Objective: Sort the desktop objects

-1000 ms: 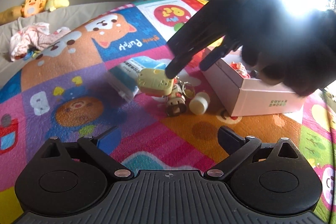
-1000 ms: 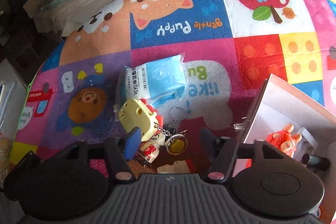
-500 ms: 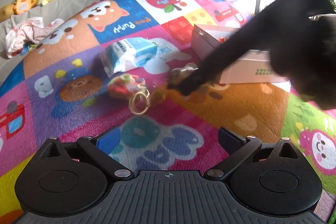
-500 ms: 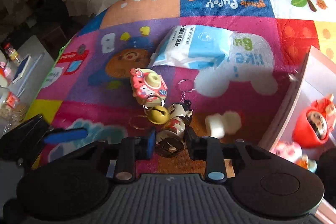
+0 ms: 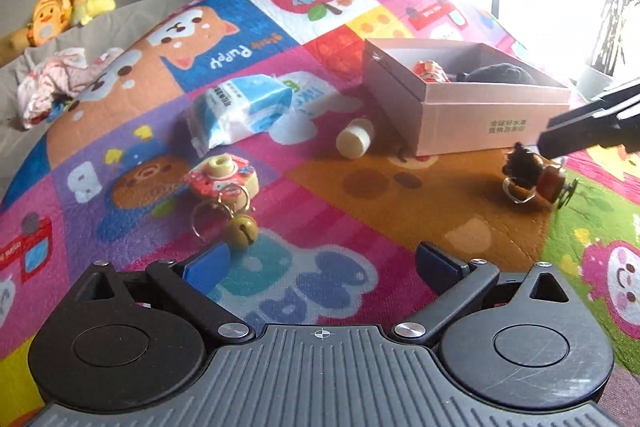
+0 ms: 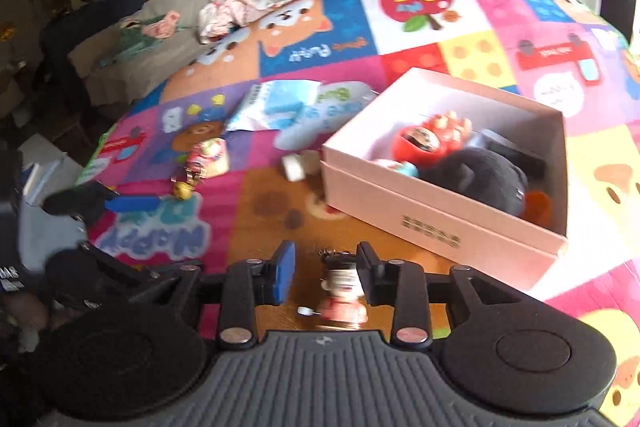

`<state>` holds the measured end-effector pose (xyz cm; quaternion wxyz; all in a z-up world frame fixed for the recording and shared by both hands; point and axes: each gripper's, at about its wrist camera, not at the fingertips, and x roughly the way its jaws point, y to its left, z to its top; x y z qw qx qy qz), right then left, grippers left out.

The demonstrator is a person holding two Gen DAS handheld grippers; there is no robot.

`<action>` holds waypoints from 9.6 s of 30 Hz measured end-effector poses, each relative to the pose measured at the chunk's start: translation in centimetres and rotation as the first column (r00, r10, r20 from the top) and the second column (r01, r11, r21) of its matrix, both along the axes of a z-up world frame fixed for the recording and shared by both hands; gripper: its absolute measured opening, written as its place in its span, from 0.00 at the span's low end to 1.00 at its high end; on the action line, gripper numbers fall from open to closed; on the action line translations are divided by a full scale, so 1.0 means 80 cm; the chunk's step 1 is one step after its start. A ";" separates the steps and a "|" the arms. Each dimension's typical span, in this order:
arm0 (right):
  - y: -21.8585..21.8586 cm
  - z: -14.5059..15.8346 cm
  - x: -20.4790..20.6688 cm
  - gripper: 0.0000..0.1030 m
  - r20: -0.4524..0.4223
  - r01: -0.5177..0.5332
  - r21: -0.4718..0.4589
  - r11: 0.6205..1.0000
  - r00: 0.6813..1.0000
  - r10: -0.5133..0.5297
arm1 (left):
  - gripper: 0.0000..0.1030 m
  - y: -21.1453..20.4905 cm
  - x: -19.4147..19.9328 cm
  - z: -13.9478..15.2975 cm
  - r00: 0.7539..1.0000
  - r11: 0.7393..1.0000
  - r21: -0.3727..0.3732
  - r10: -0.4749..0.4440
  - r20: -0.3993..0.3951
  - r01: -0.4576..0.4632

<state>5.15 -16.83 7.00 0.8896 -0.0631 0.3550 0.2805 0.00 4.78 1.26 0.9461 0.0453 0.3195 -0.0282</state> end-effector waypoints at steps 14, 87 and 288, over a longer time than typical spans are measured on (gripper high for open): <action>-0.048 -0.051 -0.043 0.72 0.063 0.214 0.048 0.976 0.974 -0.216 | 0.77 -0.042 0.087 0.022 0.992 0.991 0.108 -0.087 0.097 0.076; -0.058 -0.082 -0.031 1.00 -0.013 0.351 0.038 0.936 0.937 -0.350 | 0.81 -0.107 0.011 -0.010 0.963 0.963 0.033 -0.270 0.019 0.269; -0.096 -0.073 -0.042 1.00 -0.019 0.355 0.238 0.904 0.932 -0.362 | 1.00 -0.029 0.033 0.015 0.985 0.980 -0.104 -0.173 -0.005 0.171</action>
